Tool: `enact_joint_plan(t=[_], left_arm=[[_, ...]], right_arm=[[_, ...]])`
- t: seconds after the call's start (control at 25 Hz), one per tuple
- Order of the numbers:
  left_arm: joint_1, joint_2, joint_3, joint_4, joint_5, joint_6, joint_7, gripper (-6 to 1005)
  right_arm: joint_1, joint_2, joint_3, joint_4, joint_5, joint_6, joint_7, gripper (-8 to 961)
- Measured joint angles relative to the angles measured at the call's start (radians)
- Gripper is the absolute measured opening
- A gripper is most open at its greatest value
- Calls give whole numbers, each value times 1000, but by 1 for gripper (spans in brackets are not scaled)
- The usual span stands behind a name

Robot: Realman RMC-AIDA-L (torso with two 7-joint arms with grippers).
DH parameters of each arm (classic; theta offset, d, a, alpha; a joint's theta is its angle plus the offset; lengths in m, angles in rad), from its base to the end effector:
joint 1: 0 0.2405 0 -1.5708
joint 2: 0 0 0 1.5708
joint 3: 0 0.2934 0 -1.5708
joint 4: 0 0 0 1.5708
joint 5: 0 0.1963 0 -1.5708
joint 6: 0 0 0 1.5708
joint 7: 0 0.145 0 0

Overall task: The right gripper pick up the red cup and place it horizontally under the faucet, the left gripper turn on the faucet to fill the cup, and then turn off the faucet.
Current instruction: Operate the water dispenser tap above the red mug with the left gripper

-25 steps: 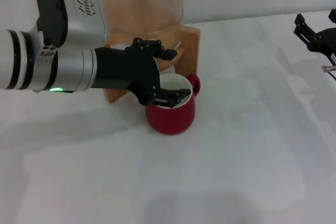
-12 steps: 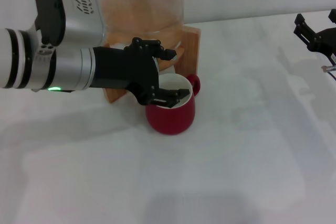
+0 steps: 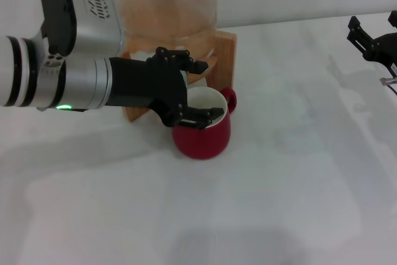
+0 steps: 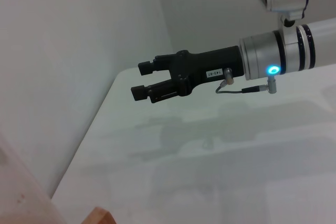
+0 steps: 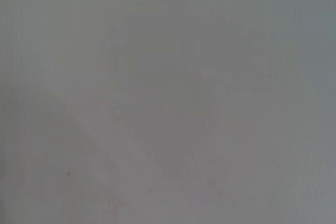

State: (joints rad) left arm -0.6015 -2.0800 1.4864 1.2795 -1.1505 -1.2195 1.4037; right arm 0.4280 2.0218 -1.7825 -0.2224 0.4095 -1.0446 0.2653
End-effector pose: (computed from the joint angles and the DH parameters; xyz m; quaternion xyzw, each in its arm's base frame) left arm -0.1282 0.3664 -0.0549 -0.9873 0.0594 -0.0761 0.1259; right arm 0.3655 0.3626 0.0207 -0.6568 0.2635 0.3092 0.6353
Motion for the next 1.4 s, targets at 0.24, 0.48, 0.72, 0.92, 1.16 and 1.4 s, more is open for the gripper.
enact_joint_plan(t=[0.24,0.48,0.72,0.92,1.16,1.4], left_arm=[[-6,1,0,-7,5,6,0,813],[-36,2,-5,-43,6,5,7,813],[-49,2,-11,-51,4,4,15,813],[-51,2,-20,-51,4,2,15,813],[-50,2,-23,-51,6,3,15,813],[-50,1,-23,-51,8,7,15,813]], right_arm=[[0,0,0,0,0,0,0,874],[-3,0,2,0,0,0,0,874],[-9,0,4,0,0,0,0,874],[-9,0,5,0,0,-1,0,874],[-9,0,6,0,0,-3,0,874],[-8,0,5,0,0,-3,0,874]])
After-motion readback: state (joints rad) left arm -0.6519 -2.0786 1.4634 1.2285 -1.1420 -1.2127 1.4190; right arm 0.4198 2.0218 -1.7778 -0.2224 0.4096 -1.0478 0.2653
